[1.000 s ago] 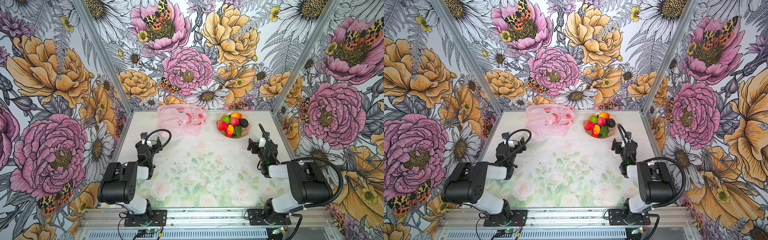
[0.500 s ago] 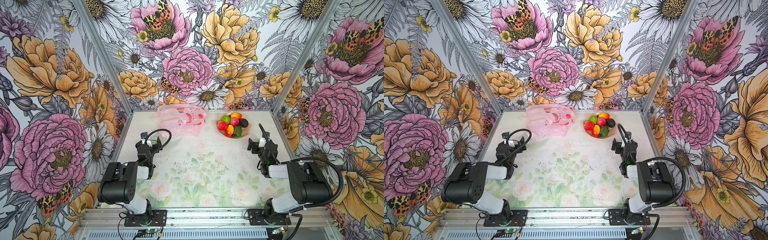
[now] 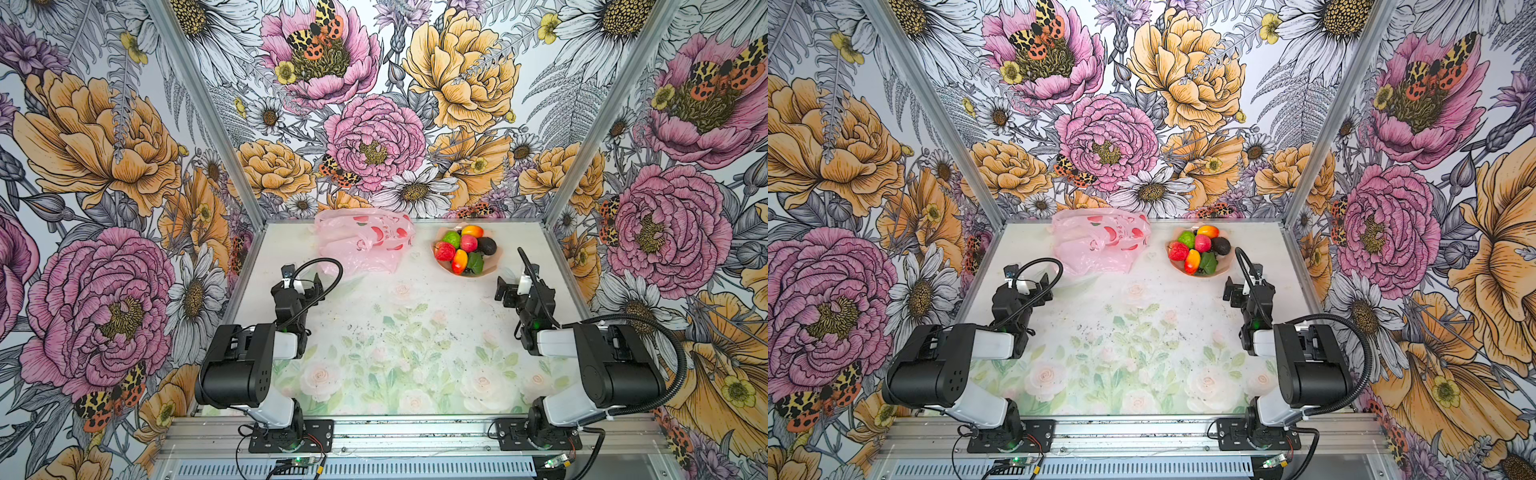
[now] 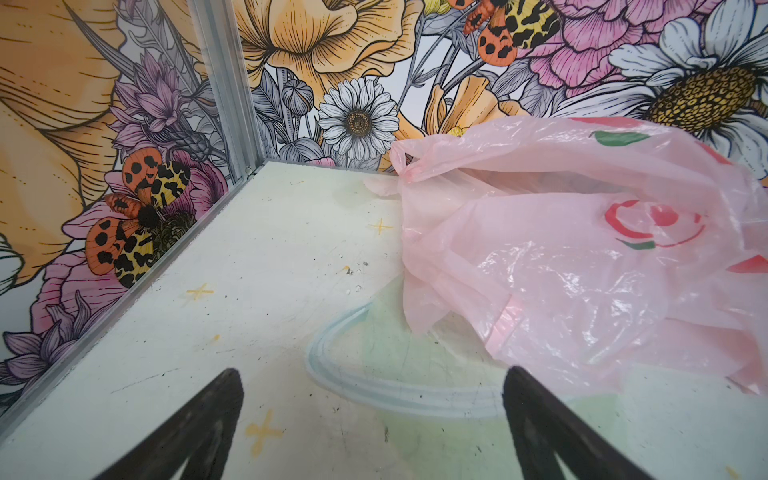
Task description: Place the fruits into the plastic bag
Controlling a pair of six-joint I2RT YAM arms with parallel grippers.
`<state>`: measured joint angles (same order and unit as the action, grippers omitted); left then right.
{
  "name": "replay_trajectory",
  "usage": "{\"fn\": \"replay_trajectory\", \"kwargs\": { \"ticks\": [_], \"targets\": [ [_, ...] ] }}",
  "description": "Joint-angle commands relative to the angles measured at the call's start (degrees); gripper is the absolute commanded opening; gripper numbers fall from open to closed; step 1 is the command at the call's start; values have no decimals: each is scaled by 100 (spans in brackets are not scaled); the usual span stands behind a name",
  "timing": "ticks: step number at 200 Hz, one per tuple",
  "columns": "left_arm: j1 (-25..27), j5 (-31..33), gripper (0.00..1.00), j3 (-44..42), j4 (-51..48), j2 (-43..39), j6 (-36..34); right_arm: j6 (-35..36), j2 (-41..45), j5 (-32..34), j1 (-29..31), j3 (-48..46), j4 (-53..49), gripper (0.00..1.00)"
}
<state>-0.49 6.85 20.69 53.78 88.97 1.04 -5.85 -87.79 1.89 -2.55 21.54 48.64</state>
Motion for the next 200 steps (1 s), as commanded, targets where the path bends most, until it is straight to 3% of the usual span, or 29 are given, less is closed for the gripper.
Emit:
{"fn": "replay_trajectory", "kwargs": {
  "ticks": [1,20,52,73,118,200],
  "targets": [
    [-1,259,99,103,-100,-107,23,89,-18,39,26,118,30,99],
    [-38,437,99,162,-378,-321,128,96,9,70,42,127,13,100],
    [-31,721,99,494,-1430,-840,183,-79,462,550,29,655,-1317,100],
    [-21,791,99,727,-2078,-1204,216,-85,705,542,27,702,-1554,100],
    [-17,1186,99,1464,-4114,-1784,912,-381,1431,779,18,728,-2296,100],
    [146,1217,99,1988,-6112,-2614,2039,-1292,2766,883,-26,845,-3934,99]
  ]
}}
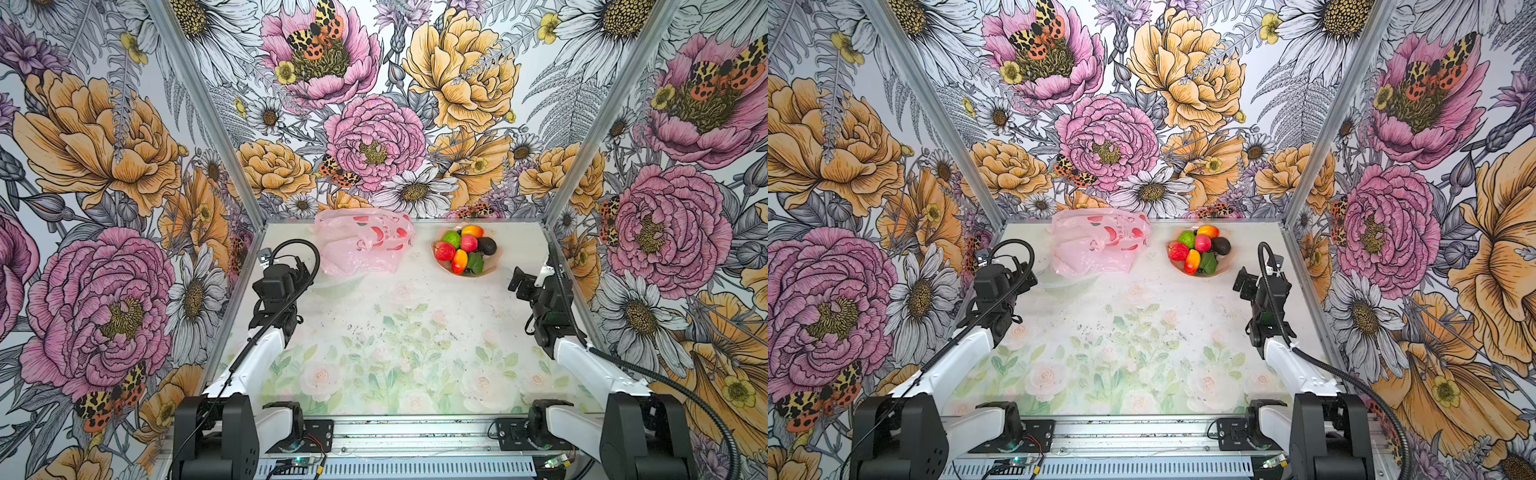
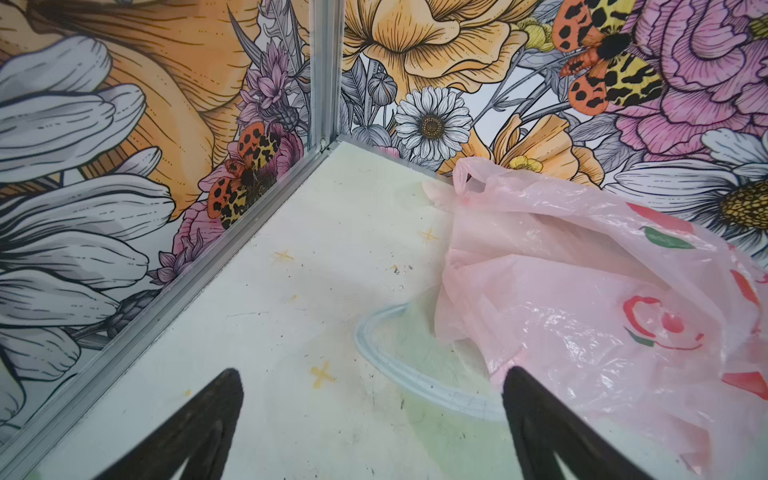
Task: Place the fruits into the plastic bag
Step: 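Raise the left gripper toward the pink bag while the right approaches the plate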
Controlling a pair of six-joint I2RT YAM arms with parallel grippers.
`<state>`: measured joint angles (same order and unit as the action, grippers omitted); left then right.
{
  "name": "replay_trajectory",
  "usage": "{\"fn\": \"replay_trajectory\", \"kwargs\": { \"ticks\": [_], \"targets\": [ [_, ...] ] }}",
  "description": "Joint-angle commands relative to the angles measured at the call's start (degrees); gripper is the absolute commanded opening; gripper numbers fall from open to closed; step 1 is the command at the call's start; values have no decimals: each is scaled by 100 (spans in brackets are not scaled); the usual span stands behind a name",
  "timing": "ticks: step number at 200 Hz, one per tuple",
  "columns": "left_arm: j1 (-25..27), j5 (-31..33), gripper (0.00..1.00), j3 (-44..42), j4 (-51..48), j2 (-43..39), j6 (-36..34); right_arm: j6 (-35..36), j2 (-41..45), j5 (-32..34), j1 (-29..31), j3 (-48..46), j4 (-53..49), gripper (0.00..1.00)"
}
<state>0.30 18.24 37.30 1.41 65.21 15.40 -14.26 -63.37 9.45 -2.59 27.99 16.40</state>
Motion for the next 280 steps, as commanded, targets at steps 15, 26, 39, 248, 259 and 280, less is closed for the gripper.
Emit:
{"fn": "replay_trajectory", "kwargs": {
  "ticks": [15,26,39,248,259,280],
  "targets": [
    [113,83,99,441,-1242,-356,894,-624,520,95,-17,266,-1076,99],
    [138,43,99,507,-1502,-448,1097,-769,657,100,-20,322,-1324,98],
    [148,-121,99,578,-1779,-545,1314,-1023,767,146,-37,461,-1686,98],
    [506,-2538,99,1462,-3288,-1235,2872,-3461,226,-3085,-76,2639,-4298,97],
    [499,-2686,99,1465,-3287,-1221,3020,-3637,162,-3267,-86,2667,-4298,97],
    [506,-3156,99,1415,-3217,-1147,3313,-3925,66,-3427,-116,2723,-4296,95]
  ]
}}
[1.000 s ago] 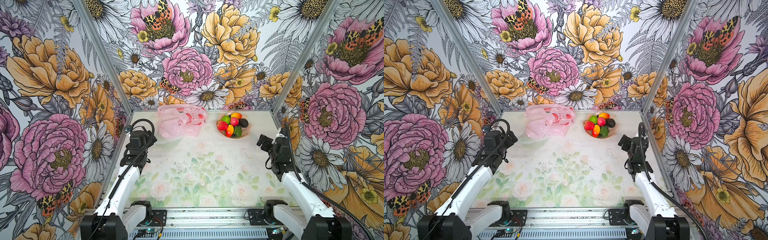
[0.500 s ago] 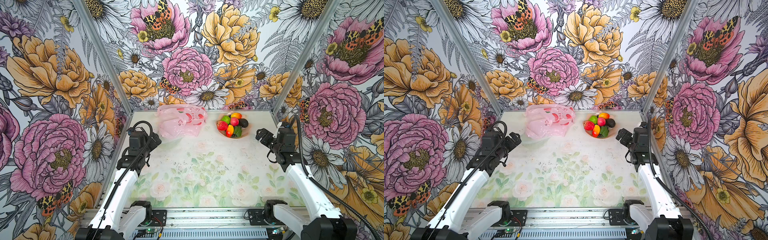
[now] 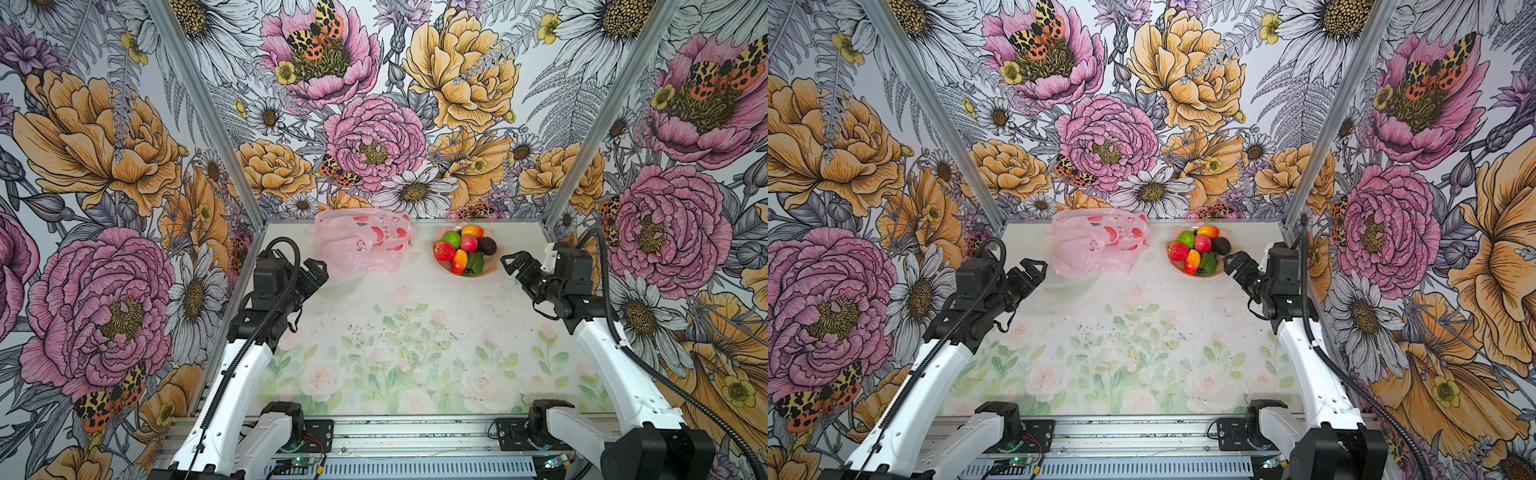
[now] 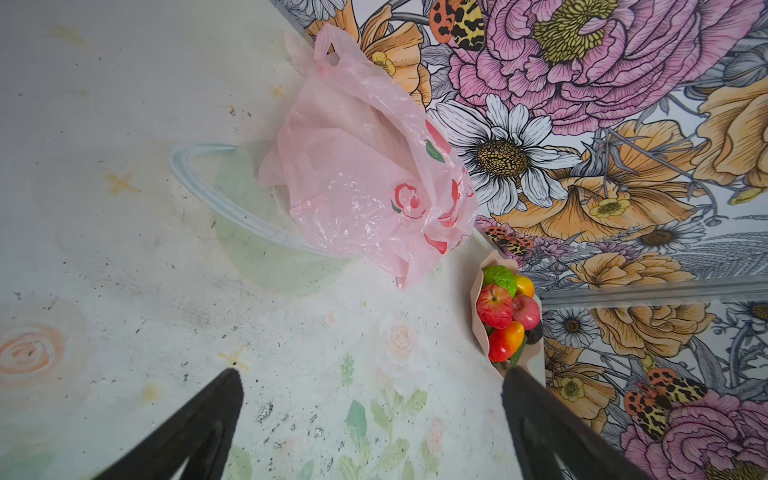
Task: Place the fruits into the plastic bag
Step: 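Raise the left gripper toward the pink bag while the right approaches the plate, then lower the right gripper onto the pink plate rim and close it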
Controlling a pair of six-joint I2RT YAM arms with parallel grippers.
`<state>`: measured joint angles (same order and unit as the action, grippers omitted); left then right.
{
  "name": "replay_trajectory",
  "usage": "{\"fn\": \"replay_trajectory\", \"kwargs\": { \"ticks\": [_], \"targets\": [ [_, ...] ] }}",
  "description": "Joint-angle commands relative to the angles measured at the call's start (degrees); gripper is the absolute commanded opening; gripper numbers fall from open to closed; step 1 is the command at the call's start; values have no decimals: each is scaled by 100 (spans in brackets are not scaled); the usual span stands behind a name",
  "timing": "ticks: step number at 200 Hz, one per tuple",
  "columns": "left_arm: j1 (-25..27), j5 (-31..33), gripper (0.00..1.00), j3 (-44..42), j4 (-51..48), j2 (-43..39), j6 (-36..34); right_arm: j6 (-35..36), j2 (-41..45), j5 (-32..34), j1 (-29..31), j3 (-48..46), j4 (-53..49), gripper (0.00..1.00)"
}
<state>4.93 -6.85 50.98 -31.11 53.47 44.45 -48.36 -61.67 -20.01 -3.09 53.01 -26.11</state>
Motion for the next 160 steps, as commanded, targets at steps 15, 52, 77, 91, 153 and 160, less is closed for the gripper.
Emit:
{"fn": "replay_trajectory", "kwargs": {
  "ticks": [15,52,77,91,153,160],
  "targets": [
    [60,-881,99,-31,84,75,647,-644,-218,-535,-94,282,-43,91],
    [116,-1343,99,-230,593,279,899,-741,-698,-561,-166,497,-43,77],
    [275,-1422,99,-77,716,638,841,-728,-1133,-578,-326,552,-49,70],
    [372,-1432,99,24,732,835,794,-689,-1441,-625,-443,589,-44,65],
    [667,-1442,99,94,813,1190,759,-82,-2956,-766,-684,1244,-35,48],
    [666,-1426,99,67,810,1191,758,-38,-3091,-787,-695,1309,-35,48]
  ]
}}
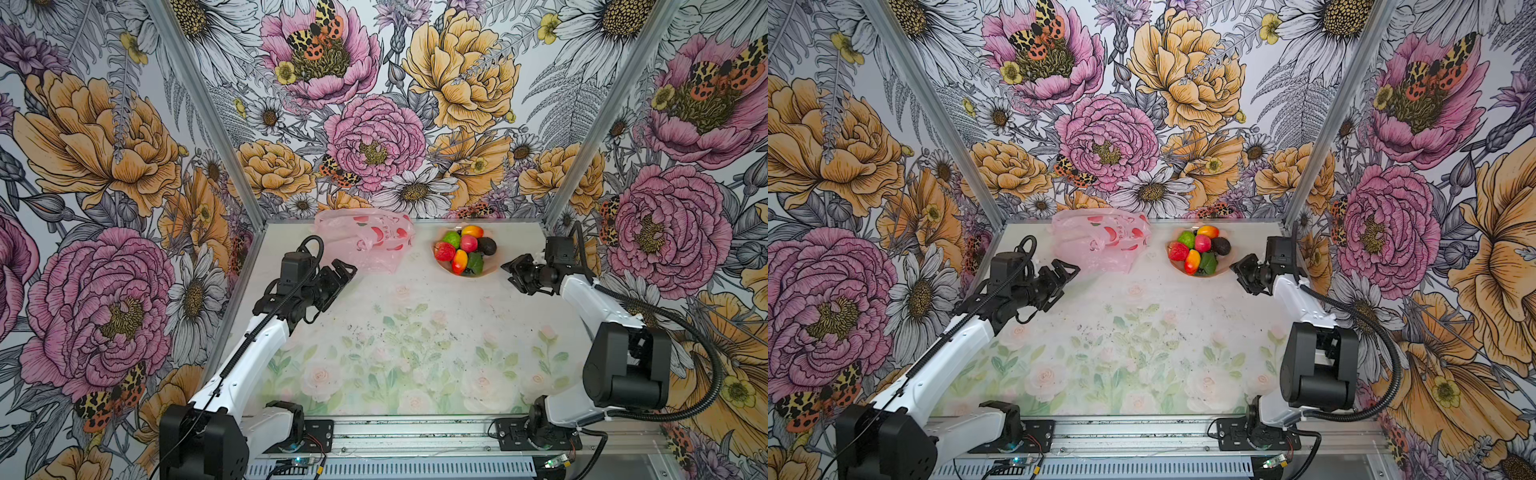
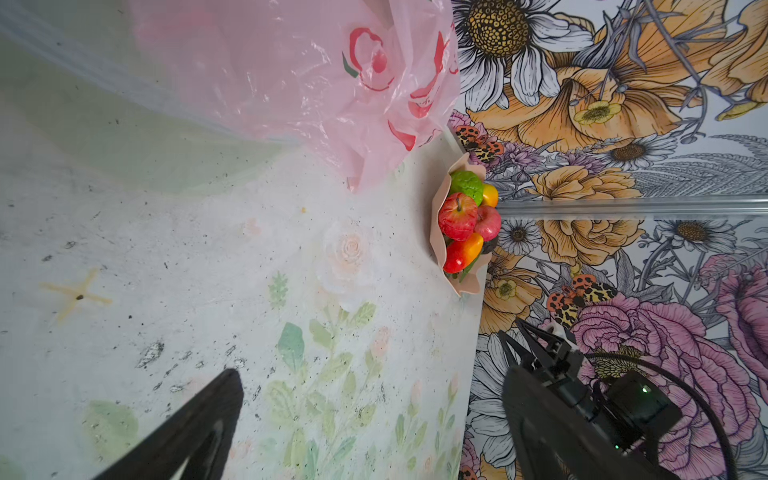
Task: Place the fruits into the plastic bag
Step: 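Lower the right gripper onto the pink plate rim and close it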
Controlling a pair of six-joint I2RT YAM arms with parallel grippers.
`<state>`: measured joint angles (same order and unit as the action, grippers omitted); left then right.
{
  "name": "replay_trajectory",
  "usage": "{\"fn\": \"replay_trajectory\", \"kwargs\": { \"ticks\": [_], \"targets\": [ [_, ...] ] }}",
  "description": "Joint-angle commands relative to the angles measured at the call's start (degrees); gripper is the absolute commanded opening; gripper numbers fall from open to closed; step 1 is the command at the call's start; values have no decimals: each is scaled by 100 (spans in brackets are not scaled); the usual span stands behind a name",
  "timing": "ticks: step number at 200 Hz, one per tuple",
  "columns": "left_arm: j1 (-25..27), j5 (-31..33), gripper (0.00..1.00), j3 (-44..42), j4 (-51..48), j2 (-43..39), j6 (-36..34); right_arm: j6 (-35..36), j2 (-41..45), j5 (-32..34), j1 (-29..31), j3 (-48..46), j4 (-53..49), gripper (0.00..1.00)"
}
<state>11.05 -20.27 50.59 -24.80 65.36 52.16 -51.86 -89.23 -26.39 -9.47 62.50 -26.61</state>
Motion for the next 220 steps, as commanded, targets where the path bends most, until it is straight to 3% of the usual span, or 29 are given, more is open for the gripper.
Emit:
{"fn": "replay_trajectory", "kwargs": {
  "ticks": [1,102,220],
  "targets": [
    [55,-83,99,103,177,2,-13,319,-351,-152,-55,368,16,48],
    [-7,42,99,-23,195,220,-31,580,-1891,-357,-63,1390,24,34],
    [-15,30,99,92,204,604,-83,552,-2551,-464,-19,1671,168,20]
  ]
}}
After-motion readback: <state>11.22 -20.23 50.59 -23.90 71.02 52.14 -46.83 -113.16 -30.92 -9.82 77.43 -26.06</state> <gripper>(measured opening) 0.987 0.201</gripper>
